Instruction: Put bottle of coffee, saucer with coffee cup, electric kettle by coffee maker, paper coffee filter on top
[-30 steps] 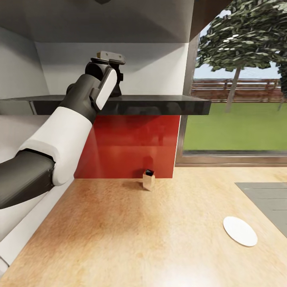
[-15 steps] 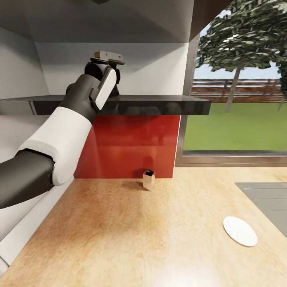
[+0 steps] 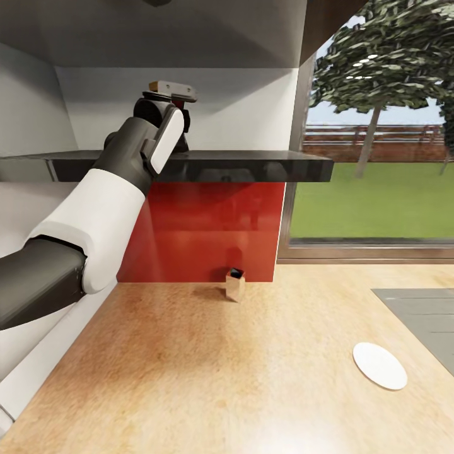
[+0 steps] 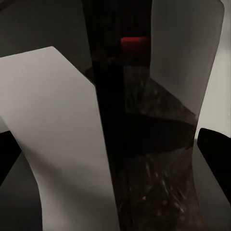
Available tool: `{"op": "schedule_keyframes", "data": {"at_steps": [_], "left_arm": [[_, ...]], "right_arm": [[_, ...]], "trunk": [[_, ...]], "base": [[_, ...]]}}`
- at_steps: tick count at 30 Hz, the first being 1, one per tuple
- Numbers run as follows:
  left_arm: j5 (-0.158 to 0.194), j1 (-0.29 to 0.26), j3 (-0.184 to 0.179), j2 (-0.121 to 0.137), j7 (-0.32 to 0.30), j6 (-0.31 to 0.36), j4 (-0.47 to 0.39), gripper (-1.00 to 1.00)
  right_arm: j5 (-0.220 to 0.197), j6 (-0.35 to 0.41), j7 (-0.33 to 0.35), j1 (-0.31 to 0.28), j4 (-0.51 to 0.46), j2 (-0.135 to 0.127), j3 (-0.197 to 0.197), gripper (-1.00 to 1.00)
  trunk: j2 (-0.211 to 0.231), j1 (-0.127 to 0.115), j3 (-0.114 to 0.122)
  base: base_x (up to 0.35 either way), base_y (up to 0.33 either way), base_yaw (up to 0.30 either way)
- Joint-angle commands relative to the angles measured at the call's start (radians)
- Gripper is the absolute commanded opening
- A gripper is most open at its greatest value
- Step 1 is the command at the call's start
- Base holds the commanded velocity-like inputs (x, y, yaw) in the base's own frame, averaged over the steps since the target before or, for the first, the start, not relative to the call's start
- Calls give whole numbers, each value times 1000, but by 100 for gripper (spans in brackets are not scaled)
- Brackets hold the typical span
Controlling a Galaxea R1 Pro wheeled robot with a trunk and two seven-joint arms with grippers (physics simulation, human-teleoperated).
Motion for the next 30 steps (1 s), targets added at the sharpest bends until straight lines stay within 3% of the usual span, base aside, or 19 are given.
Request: {"op": "schedule_keyframes", "data": {"at_steps": [1, 20, 30], "left_arm": [[12, -1, -3, 1, 9, 3, 0, -100], [15, -13, -3, -4, 9, 6, 31, -100], [14, -13, -3, -4, 9, 8, 32, -100]], "right_arm": [[10, 3, -2, -1, -1, 1, -8, 100], [7, 4, -1, -1, -2, 11, -9, 100], [6, 4, 1, -1, -2, 9, -11, 100]], "trunk": [[-2, 1, -2], [-2, 1, -2], [-2, 1, 4]], "base": [[0, 0, 0], [0, 0, -3], [0, 0, -203]]}}
